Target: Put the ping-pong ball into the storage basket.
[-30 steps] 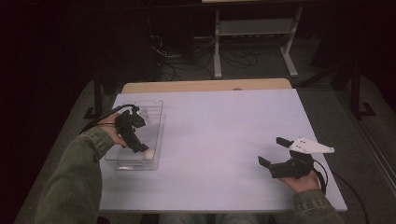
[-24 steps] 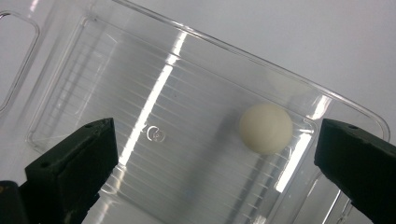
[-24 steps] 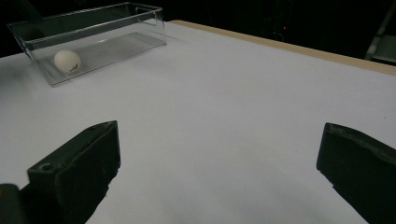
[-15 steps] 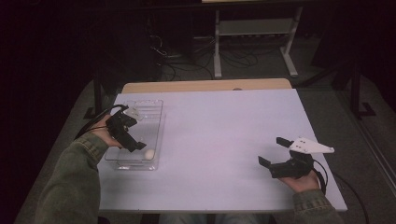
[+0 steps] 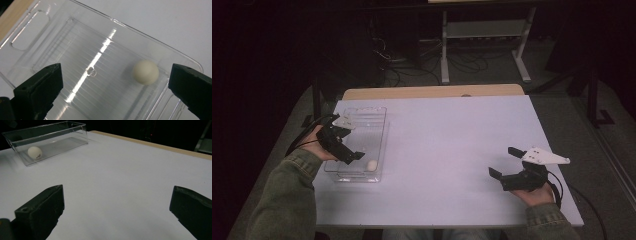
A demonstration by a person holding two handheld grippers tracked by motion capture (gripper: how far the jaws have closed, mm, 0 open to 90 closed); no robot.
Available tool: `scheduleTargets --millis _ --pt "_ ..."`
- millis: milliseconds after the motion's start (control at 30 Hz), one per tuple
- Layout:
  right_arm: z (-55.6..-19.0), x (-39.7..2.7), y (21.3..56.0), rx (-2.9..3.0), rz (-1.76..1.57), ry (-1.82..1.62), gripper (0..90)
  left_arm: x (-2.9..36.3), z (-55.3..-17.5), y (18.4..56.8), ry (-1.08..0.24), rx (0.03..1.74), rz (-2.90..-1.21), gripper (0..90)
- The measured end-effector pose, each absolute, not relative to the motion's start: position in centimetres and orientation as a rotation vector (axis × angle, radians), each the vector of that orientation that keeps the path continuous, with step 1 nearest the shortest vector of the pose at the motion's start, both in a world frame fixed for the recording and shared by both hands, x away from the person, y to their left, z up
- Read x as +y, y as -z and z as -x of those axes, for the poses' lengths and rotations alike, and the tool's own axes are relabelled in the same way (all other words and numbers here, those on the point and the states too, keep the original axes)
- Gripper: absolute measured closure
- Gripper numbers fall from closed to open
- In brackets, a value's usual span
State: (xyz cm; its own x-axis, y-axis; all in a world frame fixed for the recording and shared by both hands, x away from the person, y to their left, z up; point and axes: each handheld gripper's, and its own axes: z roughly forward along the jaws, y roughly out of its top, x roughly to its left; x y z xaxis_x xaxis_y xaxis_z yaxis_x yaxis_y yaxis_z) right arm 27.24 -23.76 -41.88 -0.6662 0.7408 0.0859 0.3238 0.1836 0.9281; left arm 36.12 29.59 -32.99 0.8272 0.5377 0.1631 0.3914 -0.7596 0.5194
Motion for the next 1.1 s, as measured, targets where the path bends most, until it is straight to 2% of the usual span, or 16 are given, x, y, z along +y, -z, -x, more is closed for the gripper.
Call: scheduleTargets --millis 433,633,1100 --pt "-27.2 -23.7 41.9 2.087 -0.999 -1.479 0.0 29.3 -35.6 33.5 -0.424 0.69 -2.46 0.0" --pt "-27.3 -23.7 41.9 2.088 -0.998 -1.48 0.0 29.5 -34.8 33.6 -0.411 0.697 -2.35 0.0" --pt "-27.2 -23.7 41.9 2.089 -0.999 -1.478 0.0 30.9 -33.3 34.0 -0.47 0.749 -2.223 0.0"
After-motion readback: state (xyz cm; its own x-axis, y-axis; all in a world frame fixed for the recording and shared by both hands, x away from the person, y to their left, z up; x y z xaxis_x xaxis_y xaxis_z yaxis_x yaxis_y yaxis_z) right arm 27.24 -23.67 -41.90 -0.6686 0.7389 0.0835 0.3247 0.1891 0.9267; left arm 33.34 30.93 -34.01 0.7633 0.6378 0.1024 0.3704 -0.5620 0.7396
